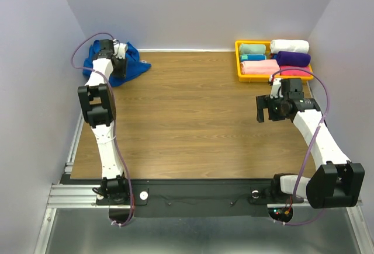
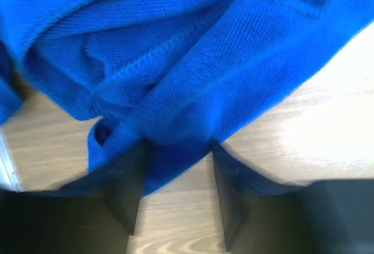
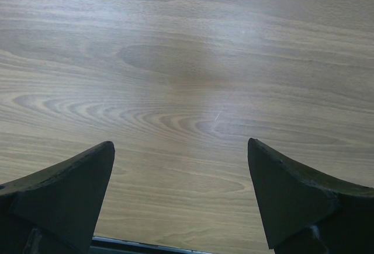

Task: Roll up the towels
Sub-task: Move the towel to the center of the board, then flatten the towel

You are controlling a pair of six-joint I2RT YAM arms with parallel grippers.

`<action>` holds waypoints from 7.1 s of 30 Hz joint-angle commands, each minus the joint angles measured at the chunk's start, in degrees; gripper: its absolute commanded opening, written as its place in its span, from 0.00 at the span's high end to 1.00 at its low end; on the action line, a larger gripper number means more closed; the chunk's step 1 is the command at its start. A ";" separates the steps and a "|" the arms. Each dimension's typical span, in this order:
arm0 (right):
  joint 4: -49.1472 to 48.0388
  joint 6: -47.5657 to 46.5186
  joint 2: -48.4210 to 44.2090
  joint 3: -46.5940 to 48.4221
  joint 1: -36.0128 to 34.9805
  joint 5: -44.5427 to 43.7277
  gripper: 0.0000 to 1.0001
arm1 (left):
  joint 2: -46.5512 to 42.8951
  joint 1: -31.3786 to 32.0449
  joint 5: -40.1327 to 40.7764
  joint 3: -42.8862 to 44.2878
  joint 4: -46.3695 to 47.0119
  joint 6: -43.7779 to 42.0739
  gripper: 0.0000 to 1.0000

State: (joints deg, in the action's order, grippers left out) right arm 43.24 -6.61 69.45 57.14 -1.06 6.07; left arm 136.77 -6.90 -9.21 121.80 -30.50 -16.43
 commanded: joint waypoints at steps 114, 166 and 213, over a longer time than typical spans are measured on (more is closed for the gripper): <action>1.40 -9.30 8.07 15.63 -16.61 8.52 0.99 | -29.02 10.93 -17.68 -39.97 1.23 -29.10 0.43; 9.58 -17.38 3.14 15.63 -15.99 9.84 0.99 | -19.42 12.79 -21.36 -11.22 -7.03 -14.77 0.30; 8.44 -15.01 7.72 11.76 -13.80 12.22 1.00 | -21.72 27.81 -10.56 -34.35 -15.20 -93.00 0.54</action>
State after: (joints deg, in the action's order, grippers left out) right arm 53.49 -21.21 76.66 69.30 -15.64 17.06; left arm 114.65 20.32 -20.21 85.95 -43.55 -108.20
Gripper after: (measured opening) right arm 0.023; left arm 0.463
